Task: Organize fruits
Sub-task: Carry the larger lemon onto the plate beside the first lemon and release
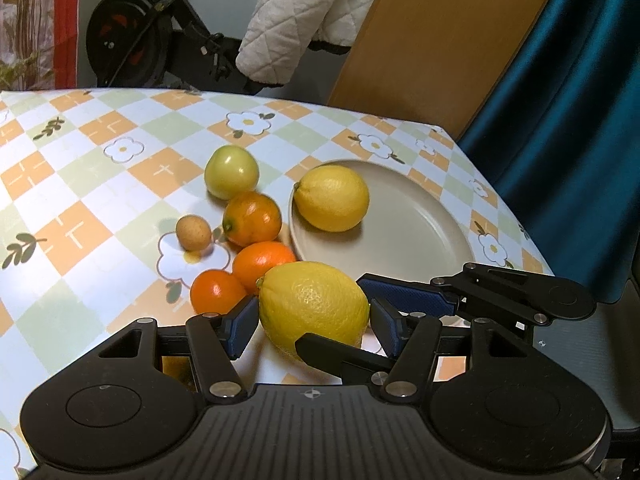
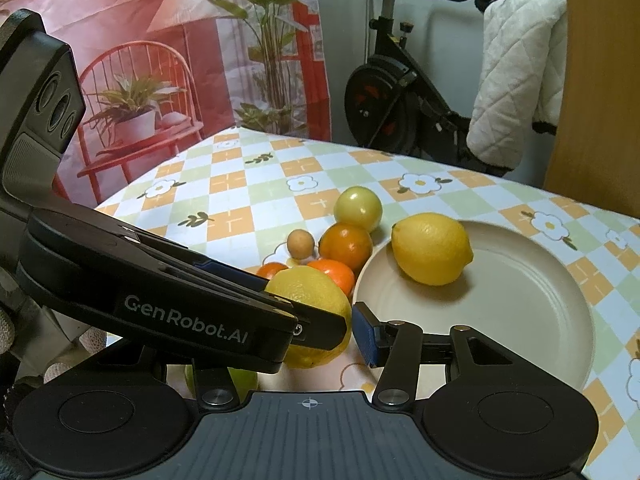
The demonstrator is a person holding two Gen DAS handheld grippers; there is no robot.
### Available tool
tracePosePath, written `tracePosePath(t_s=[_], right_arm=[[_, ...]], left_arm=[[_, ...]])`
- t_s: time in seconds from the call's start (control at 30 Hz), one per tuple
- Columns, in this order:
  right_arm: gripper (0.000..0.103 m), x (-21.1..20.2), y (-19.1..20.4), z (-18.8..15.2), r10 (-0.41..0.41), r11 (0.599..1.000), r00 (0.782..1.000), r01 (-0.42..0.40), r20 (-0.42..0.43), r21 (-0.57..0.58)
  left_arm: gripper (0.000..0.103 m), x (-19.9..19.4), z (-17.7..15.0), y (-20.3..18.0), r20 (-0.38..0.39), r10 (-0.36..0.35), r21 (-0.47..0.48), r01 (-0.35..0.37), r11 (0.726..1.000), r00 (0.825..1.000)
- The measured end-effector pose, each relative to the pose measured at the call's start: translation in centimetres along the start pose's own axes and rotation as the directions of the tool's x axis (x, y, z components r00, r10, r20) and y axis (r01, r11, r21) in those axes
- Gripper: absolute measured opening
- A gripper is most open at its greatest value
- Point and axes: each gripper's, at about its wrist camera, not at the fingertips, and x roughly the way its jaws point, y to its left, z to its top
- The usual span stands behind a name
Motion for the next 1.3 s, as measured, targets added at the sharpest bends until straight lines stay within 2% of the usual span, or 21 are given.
tracePosePath(t_s=[0.7, 1.3], right_arm=[[0.046, -0.9, -2.8, 0.4, -0.061, 0.997, 0.997, 0.058, 0.055, 0.047], [0.046, 1.6, -5.1, 0.2, -0.08, 0.994, 0.997, 0.079, 0.016, 0.073]], left_arm=[[0.064, 1.6, 2.4, -2.7, -0.007, -0.001, 0.11, 0.002, 0.994, 1.0], [0.064, 5.1, 3.8, -3.0, -0.061, 0.03, 0.13, -0.022, 0.991, 0.998]])
